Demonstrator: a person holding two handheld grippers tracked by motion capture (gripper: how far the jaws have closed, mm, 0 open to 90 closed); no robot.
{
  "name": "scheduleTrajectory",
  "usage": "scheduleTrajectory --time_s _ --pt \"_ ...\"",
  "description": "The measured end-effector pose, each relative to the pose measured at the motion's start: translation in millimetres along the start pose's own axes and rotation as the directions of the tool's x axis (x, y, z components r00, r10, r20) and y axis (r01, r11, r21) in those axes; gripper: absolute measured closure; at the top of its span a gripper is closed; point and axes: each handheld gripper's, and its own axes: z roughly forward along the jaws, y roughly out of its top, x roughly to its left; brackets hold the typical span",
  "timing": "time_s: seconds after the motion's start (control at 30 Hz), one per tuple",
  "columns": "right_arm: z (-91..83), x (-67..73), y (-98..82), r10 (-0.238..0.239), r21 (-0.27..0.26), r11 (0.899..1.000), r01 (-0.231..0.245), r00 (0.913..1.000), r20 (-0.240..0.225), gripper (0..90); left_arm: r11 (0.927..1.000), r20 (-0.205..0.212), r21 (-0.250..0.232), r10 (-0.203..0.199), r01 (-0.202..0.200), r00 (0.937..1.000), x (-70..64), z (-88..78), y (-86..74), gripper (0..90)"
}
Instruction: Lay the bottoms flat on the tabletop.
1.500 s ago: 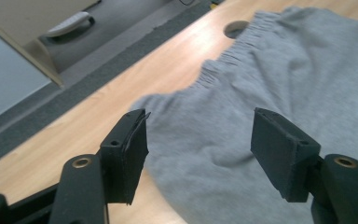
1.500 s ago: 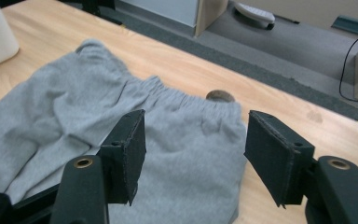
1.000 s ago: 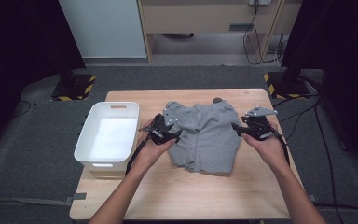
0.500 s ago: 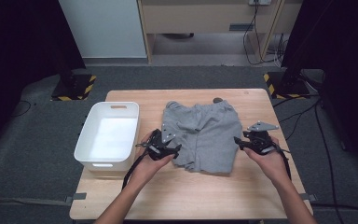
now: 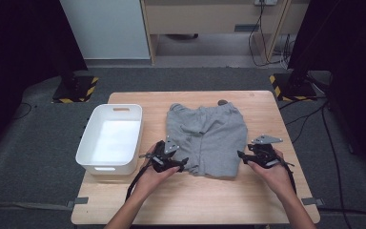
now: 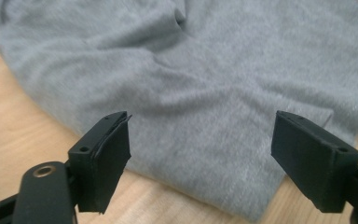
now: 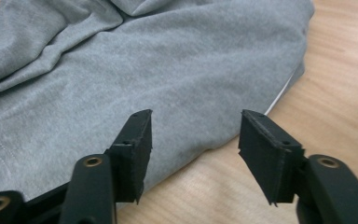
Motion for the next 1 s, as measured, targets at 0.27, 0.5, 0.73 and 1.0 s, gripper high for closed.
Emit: scheduleTrajectory --time_s 0.27,0.5,0.73,1.0 --pt "7.3 4.8 -10.1 0.039 0.022 0.999 -0.038 0.9986 -0.034 36.1 0.9994 -0.001 0.036 -0.002 0.002 1.0000 0.6 0.9 -14.5 17.1" --pt "11.1 11.9 -12.6 0.020 0.023 1.000 -0.019 0.9994 -0.030 35.8 0.9989 0.002 0.047 0.000 0.000 1.0000 0.6 6.3 -18.0 15.4" --pt "13.3 14.8 -21.3 0.011 0.057 0.998 -0.008 0.9989 -0.046 38.5 0.9993 0.027 0.037 0.006 -0.007 0.9996 -1.1 1.5 -17.9 14.9" --pt "21.3 19.2 -21.9 -0.008 0.085 0.996 0.014 0.9980 -0.062 50.8 0.9985 0.031 0.051 0.019 -0.021 0.9993 -4.7 5.8 -18.2 17.1"
